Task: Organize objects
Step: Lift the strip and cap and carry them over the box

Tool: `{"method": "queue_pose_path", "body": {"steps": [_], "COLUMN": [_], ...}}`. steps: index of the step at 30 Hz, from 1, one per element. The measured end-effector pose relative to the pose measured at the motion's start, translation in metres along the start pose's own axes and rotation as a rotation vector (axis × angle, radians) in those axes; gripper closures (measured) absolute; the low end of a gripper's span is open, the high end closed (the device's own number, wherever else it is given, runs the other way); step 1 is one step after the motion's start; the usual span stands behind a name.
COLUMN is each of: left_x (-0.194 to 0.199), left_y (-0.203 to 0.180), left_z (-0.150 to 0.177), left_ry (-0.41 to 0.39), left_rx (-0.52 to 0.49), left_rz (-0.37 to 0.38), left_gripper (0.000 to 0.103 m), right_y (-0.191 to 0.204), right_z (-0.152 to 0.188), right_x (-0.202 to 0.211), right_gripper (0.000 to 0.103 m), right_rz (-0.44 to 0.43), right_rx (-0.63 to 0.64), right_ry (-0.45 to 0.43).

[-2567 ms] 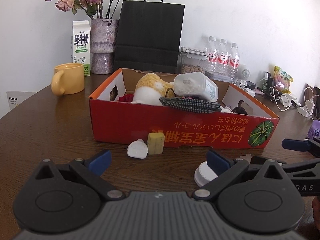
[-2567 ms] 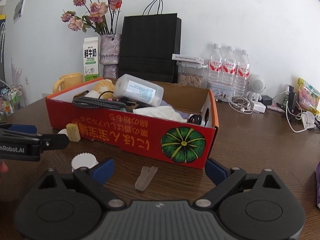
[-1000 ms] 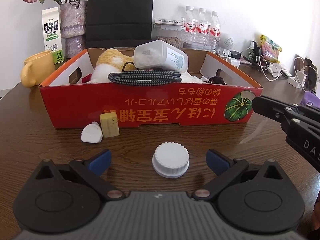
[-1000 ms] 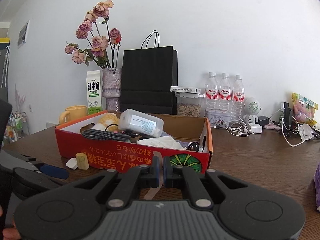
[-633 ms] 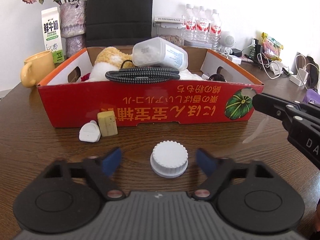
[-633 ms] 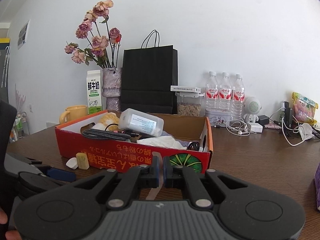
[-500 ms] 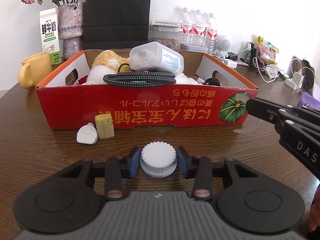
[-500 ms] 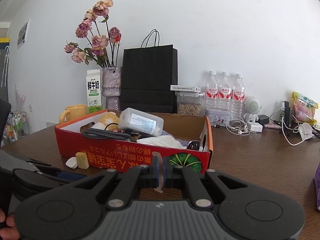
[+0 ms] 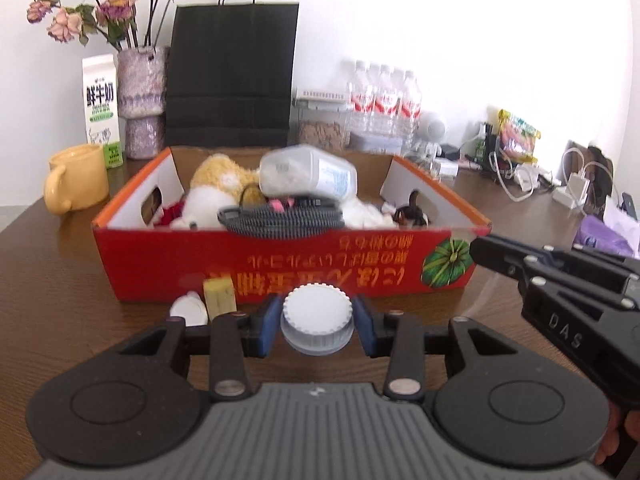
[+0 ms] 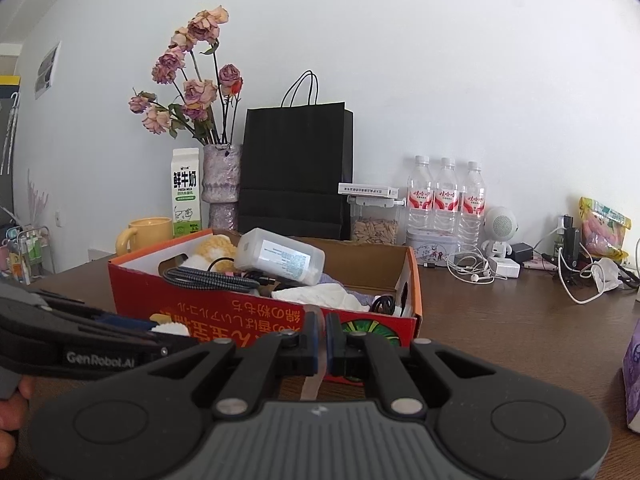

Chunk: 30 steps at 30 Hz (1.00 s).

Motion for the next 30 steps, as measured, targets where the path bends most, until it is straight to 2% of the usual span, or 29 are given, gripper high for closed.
{"method": "queue_pose_path", "body": {"steps": [7, 14, 21, 30], "left_x": [0.015, 0.011, -0.007, -0.044], "left_y": [0.008, 0.024, 0.046, 0.076], "left_z": [-0.038, -0.068, -0.091, -0.111], "left_ry": [-0.081, -0.119, -0.139, -0.134], "left_rx": [-0.023, -0.028, -0.015, -0.006], "left_rz": [0.004, -0.005, -0.023, -0.056], "left_gripper": [0.063, 0.063, 0.063, 0.063], "right_y": [0.008, 0.014, 0.015, 0.006], "right_z": [-0.027, -0.058, -0.079, -0.086], "right_x": [-0.003, -0.021, -0.055, -0.105], "right_gripper": [0.1, 0.1, 0.1, 0.1], "right_rz": [-0.014, -0.025, -0.024, -0.025], "right_rx": [0.004, 0.003, 0.0, -0.038], "right_ry": [-0.042, -0.073, -0.079, -0.044]}}
Point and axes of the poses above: each gripper's, at about its wrist camera, not at the fingertips, and x roughly against the way its jaws point, y to its left, z to its underside, the point moved 8 cm from there along -x, roughly the way its jaws point, and after that the axes turned 5 degrees about z, right-handed, at the moved point
